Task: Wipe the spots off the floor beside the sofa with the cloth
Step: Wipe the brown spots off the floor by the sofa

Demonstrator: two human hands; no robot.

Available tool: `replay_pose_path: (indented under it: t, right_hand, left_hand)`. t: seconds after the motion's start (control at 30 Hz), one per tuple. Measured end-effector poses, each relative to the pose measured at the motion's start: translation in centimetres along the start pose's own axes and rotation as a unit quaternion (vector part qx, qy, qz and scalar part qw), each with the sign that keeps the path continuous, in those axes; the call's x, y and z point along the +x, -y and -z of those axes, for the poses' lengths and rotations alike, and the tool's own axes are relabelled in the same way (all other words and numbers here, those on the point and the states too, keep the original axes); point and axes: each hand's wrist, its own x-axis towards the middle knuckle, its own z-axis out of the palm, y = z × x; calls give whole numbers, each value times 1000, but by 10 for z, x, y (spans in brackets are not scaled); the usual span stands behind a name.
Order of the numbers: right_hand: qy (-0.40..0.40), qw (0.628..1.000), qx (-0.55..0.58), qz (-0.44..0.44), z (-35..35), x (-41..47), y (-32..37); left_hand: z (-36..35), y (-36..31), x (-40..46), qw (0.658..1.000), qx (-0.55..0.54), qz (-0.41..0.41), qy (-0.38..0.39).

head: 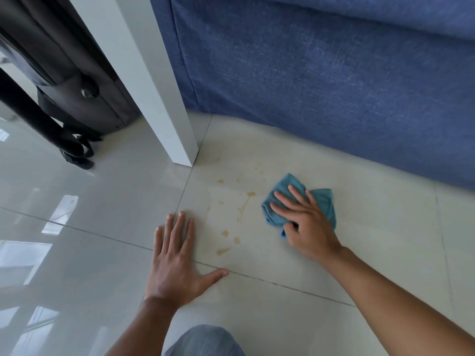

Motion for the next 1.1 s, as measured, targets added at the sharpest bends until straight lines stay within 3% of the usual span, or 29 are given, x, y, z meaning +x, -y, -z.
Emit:
replay_pose_path:
  t: [0.2, 0.33, 0.47, 0.67, 0.87, 1.0, 1.1]
  right_hand:
    - [-31, 994, 14, -106, 9, 28, -24]
    - [47, 997, -4, -67, 5, 73, -3]
    - [30, 999, 27, 23, 0, 41, 3]
    - [-11, 994, 6, -113, 4, 71, -4]
    - [15, 998, 41, -39, -8, 55, 16]
    - [-30, 994, 29, -98, 5, 52, -11]
    - [-8, 993, -20, -120, 3, 86, 4]
  left_hand:
    - [-1, 1, 2, 1000, 2, -1, -6]
    - [0, -1, 1, 1000, 1, -2, -3]
    - [1, 0, 0, 1000, 0, 0, 2]
    - [-2, 2, 2, 1000, 1, -6, -9]
    - [-2, 0, 1, 1000, -3, -5, -7]
    - [-1, 0, 2, 1000, 7, 0, -3]
    - [0, 0, 2, 1000, 8, 2, 0]
